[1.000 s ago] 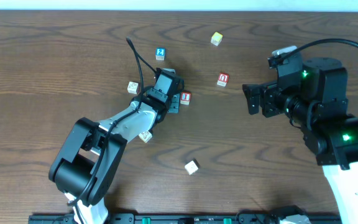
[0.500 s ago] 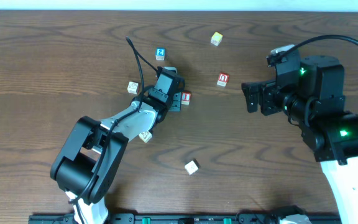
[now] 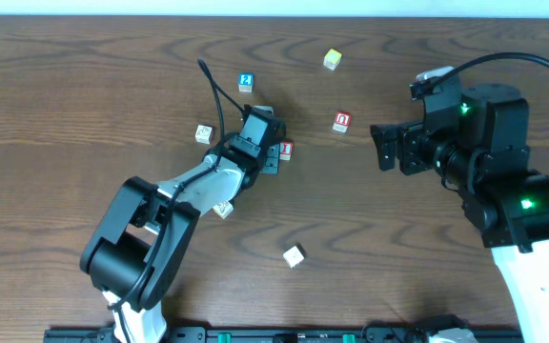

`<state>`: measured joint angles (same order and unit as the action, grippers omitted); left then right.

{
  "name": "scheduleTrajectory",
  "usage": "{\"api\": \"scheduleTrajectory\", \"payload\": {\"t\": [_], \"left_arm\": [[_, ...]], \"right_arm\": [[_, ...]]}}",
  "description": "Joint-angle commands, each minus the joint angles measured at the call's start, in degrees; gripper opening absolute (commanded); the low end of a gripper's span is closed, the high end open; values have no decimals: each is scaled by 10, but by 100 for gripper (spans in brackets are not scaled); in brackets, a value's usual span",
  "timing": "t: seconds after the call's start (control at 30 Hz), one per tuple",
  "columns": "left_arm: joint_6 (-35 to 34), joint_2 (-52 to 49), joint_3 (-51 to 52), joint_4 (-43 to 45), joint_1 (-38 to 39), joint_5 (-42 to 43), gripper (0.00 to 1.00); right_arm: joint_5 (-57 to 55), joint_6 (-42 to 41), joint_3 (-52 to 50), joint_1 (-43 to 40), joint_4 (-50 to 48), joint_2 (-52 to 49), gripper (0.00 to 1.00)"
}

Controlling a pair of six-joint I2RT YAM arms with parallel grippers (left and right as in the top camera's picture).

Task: Spell out Ai2
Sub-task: 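Carry the 'A' block and lower it just left of the 'I' block, then release the 'A' block and move the left gripper to the blue '2' block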

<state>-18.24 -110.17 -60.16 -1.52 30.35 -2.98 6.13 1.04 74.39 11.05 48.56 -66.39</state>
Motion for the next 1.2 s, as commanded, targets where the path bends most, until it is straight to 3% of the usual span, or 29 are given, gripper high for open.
{"api": "scheduleTrajectory", "payload": {"t": [0.0,0.17,0.27,0.33,0.47,0.53,0.93,1.1,1.17], "left_arm": [[-11,-12,-16,-3,1,3,5],[-11,-12,-16,1,1,2,6],[-11,-12,-16,5,1,3,12],[-11,-12,-16,10,1,2,28],[-11,-12,-16,20,1,2,30],[-11,-12,-16,21,1,2,42],[-11,-12,-16,26,1,-2,47],[-10,-12,-16,55,0,-44,49],[-10,-12,-16,75,0,-71,55]], "right_arm": [[-3,-8,-2,-3,-1,-2,99],[-3,-8,-2,-3,-1,-2,99],[-3,-8,-2,-3,-1,-2,99],[-3,-8,-2,-3,-1,-2,99],[-3,-8,-2,-3,-1,-2,99],[-3,-8,-2,-3,-1,-2,99],[-3,-12,-2,-3,-1,-2,99],[-3,-12,-2,-3,-1,-2,99],[-3,-12,-2,-3,-1,-2,99]]}}
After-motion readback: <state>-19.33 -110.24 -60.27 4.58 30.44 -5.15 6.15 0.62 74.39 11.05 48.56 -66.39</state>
